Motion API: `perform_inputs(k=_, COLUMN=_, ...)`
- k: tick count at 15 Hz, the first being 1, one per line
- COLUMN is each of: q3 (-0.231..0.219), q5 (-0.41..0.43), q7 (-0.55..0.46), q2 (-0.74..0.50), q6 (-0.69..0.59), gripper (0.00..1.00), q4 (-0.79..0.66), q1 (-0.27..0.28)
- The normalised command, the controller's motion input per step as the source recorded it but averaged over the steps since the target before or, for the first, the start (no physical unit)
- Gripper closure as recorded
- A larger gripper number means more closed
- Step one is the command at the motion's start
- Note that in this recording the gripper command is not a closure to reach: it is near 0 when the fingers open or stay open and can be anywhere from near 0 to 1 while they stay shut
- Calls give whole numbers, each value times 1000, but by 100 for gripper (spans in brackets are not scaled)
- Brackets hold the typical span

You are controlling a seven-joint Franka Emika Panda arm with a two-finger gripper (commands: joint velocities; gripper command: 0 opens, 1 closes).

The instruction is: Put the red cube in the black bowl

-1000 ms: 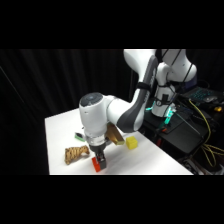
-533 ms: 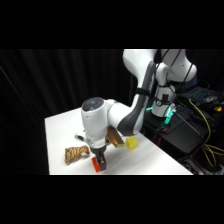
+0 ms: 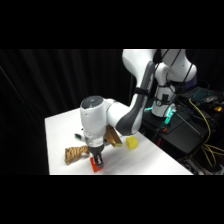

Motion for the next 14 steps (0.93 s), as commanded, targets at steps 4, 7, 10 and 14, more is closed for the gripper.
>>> perform_inputs(k=4, q3=-68, q5=-18, q7=-1, q2=-589, q6=-268, gripper=100, q4=-240, q1=118)
perform_inputs(k=7, q3=-74, q5=-129, q7=58, q2=-701, q6=-430, gripper=100, q4=-274, q1=87)
perform_inputs(k=10, q3=-41, q5=-172, q7=38, q2=-555, q6=-373, gripper=100, q4=-291, q1=-56)
perform_inputs(k=14, q3=-8, q5=-136, q7=-44, q2=-505, q6=-133, gripper=100, q4=-418, q1=-186)
